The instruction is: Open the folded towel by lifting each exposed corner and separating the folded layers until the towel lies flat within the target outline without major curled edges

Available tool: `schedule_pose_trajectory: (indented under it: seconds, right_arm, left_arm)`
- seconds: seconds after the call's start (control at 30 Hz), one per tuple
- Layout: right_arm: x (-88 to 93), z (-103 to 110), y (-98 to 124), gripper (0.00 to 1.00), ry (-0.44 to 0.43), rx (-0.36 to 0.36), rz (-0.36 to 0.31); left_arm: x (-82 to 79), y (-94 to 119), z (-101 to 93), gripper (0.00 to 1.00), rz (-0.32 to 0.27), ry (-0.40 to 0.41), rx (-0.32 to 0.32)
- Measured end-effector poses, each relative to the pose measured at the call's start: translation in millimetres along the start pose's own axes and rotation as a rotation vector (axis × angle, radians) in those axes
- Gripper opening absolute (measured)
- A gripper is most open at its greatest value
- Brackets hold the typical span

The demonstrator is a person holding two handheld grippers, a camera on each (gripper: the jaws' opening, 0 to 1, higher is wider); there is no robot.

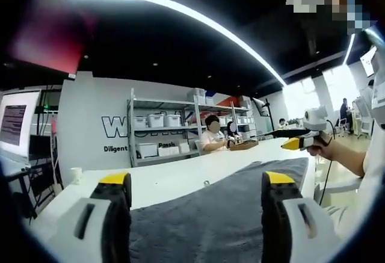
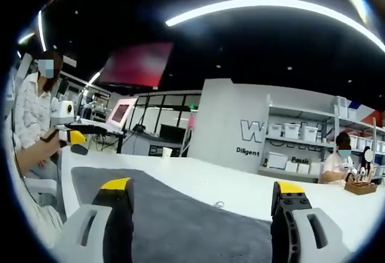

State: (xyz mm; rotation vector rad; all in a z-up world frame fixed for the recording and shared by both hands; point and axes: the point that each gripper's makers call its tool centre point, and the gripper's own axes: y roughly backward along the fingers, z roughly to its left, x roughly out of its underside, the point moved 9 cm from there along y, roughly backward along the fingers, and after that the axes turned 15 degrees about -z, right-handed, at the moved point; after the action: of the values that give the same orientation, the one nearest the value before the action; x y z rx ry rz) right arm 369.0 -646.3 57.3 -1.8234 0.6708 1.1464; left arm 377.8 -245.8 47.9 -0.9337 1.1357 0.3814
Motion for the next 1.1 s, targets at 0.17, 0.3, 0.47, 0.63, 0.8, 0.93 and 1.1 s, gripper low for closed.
schedule_pose_trajectory:
  seconds: [0.17,0.3,0.47,0.63,0.8,0.93,1.1]
  right_arm:
    - [0.1,0.1,-0.5,0.94,-0.002,-0.004,0.001]
    - [0.0,0.0,-0.5,0.94,0.000,-0.003,0.002]
    - [0.0,0.0,-0.5,0.93,-0.004,-0.006,0.002]
    - [1.2,1.0,-1.0,0.93,-0.005,-0.011,0.007]
    - [1.6,2.3,-1.0,0.92,-0.005,-0.015,0.010]
    - [1.4,2.3,-0.6,0.92,-0.008,-0.017,0.009]
    - [2.1,2.1,-0.4,0.92,-0.013,-0.017,0.011]
  left_arm:
    - [-0.8,-0.1,0.1,0.88,-0.002,-0.002,0.000]
    - [-1.0,-0.3,-0.1,0.88,0.000,-0.003,0.001]
    - [-1.0,-0.1,0.0,0.88,0.002,-0.004,-0.001]
    - [-0.4,-0.2,-0.3,0.88,0.003,-0.002,0.001]
    - [-0.2,0.0,-0.5,0.88,0.005,-0.001,0.003]
    - [-0.4,0.5,-0.3,0.88,0.005,-0.001,0.002]
    - [-0.1,0.5,-0.8,0.87,0.009,-0.003,0.004]
